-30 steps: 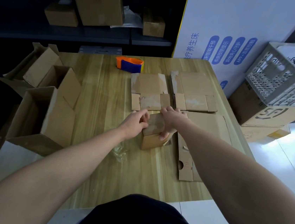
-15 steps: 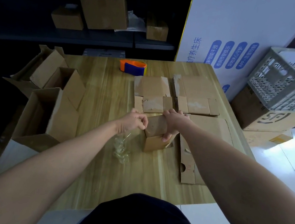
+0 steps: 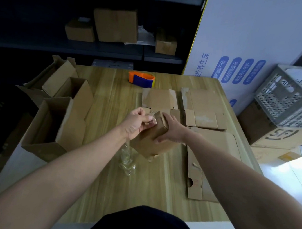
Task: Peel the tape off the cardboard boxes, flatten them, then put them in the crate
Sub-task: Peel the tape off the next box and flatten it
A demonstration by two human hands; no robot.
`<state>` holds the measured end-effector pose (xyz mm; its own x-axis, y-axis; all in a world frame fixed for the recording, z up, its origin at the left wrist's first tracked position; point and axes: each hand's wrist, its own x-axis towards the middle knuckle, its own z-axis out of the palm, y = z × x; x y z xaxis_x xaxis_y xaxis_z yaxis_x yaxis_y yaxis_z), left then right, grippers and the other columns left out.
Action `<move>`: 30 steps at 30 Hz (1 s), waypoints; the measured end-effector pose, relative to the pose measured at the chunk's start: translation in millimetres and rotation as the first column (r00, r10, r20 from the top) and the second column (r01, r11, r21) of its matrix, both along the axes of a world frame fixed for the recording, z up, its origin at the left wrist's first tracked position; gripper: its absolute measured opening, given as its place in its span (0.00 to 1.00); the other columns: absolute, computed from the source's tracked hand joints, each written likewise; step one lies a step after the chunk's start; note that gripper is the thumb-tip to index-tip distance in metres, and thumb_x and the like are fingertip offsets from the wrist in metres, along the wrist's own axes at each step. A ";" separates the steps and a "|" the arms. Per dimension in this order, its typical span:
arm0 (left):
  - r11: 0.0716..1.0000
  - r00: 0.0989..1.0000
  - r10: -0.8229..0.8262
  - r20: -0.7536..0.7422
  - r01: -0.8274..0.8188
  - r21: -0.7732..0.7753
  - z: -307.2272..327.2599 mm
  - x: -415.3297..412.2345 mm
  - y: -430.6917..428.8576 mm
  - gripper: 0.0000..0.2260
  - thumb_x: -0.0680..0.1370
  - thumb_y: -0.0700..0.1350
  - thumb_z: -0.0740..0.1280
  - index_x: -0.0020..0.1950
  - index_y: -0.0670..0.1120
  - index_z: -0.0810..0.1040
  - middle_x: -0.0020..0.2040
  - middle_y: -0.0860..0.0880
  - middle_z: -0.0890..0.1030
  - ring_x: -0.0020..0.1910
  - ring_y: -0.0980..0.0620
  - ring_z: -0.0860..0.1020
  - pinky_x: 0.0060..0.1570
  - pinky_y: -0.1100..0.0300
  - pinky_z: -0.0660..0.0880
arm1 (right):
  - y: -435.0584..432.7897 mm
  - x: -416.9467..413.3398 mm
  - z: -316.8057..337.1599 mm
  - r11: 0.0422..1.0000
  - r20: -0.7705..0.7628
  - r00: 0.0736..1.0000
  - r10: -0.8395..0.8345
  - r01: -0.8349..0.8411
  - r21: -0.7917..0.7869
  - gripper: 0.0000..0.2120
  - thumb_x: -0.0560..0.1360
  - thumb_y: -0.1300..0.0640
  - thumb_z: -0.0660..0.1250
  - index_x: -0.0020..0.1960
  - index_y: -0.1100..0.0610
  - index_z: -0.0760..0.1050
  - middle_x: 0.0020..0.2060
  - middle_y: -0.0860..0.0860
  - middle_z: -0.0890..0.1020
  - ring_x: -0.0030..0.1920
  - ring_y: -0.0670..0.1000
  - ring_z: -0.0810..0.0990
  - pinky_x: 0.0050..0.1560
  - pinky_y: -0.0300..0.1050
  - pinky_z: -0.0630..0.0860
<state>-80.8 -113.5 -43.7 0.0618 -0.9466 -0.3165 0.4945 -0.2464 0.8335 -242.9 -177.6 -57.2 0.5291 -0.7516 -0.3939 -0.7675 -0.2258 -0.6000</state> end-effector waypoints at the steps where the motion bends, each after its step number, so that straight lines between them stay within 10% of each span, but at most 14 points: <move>1: 1.000 0.997 0.025 -0.072 -0.025 0.001 2.2 1.6 -0.3 0.16 0.75 0.25 0.59 0.36 0.44 0.64 0.35 0.40 0.77 0.33 0.48 0.79 0.38 0.59 0.81 | -0.2 -1.8 1.7 0.999 0.054 0.998 -0.042 0.040 0.034 0.56 0.59 0.53 0.80 0.76 0.49 0.47 0.68 0.53 0.62 0.66 0.58 0.65 0.65 0.59 0.68; 3: 0.992 0.985 0.123 -0.120 -0.119 0.042 6.5 4.8 -4.1 0.13 0.76 0.26 0.59 0.40 0.43 0.67 0.37 0.40 0.76 0.33 0.48 0.79 0.36 0.59 0.81 | -2.8 -5.0 5.5 0.994 0.119 0.987 -0.105 0.100 0.051 0.56 0.58 0.55 0.81 0.76 0.50 0.49 0.67 0.53 0.64 0.64 0.57 0.67 0.64 0.57 0.70; 6: 0.912 0.918 0.338 0.205 -0.374 0.167 5.2 20.3 -14.4 0.10 0.77 0.29 0.60 0.45 0.44 0.70 0.43 0.43 0.76 0.36 0.50 0.78 0.35 0.60 0.79 | -10.3 -12.8 12.3 0.975 0.222 0.950 -0.219 0.205 0.087 0.58 0.56 0.56 0.82 0.75 0.53 0.50 0.67 0.54 0.65 0.65 0.58 0.68 0.65 0.59 0.70; 11: 0.905 0.511 0.160 0.844 -0.417 0.081 -11.0 50.9 -16.4 0.07 0.78 0.36 0.61 0.47 0.45 0.77 0.57 0.45 0.74 0.55 0.45 0.76 0.53 0.55 0.74 | -12.7 -26.6 10.3 0.952 0.257 0.921 -0.294 0.305 -0.003 0.57 0.55 0.54 0.83 0.74 0.52 0.52 0.66 0.51 0.64 0.63 0.52 0.66 0.64 0.54 0.70; 14: 0.987 0.528 -0.019 0.849 -0.125 0.099 -7.7 34.4 -16.6 0.09 0.80 0.49 0.58 0.51 0.48 0.76 0.54 0.47 0.74 0.53 0.52 0.75 0.53 0.57 0.72 | -8.8 -17.4 7.5 0.954 0.260 0.932 -0.251 0.284 -0.096 0.55 0.55 0.53 0.83 0.72 0.53 0.53 0.64 0.51 0.64 0.61 0.51 0.67 0.62 0.51 0.70; 17: 0.985 0.407 -0.131 0.904 -0.047 0.164 -5.5 19.4 -20.0 0.31 0.73 0.66 0.62 0.67 0.45 0.70 0.64 0.45 0.70 0.63 0.47 0.71 0.62 0.49 0.71 | -6.3 -4.4 5.9 0.963 0.253 0.953 -0.167 0.213 -0.165 0.54 0.56 0.54 0.82 0.72 0.53 0.53 0.62 0.50 0.65 0.61 0.53 0.67 0.62 0.52 0.71; 22: 0.998 0.349 0.032 0.937 -0.062 -0.011 -2.3 26.2 -22.1 0.11 0.77 0.48 0.66 0.56 0.43 0.75 0.50 0.46 0.79 0.44 0.51 0.75 0.40 0.62 0.69 | -7.2 -5.2 3.9 0.967 0.294 0.940 -0.174 0.220 -0.130 0.52 0.57 0.54 0.82 0.71 0.54 0.53 0.64 0.50 0.64 0.63 0.51 0.65 0.63 0.48 0.68; 30: 0.991 0.276 0.098 0.956 -0.112 -0.069 -7.8 28.7 -19.6 0.07 0.81 0.36 0.58 0.51 0.43 0.75 0.50 0.47 0.77 0.46 0.53 0.75 0.42 0.64 0.71 | -12.4 -5.0 2.3 0.978 0.320 0.930 -0.181 0.206 -0.043 0.55 0.58 0.55 0.81 0.73 0.50 0.50 0.67 0.51 0.62 0.67 0.53 0.63 0.66 0.51 0.66</move>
<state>-52.1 -133.0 -51.5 0.4252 -0.9045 0.0345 -0.6314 -0.2691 0.7272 -247.9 -189.9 -54.9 0.4575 -0.8725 -0.1713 -0.5775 -0.1451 -0.8034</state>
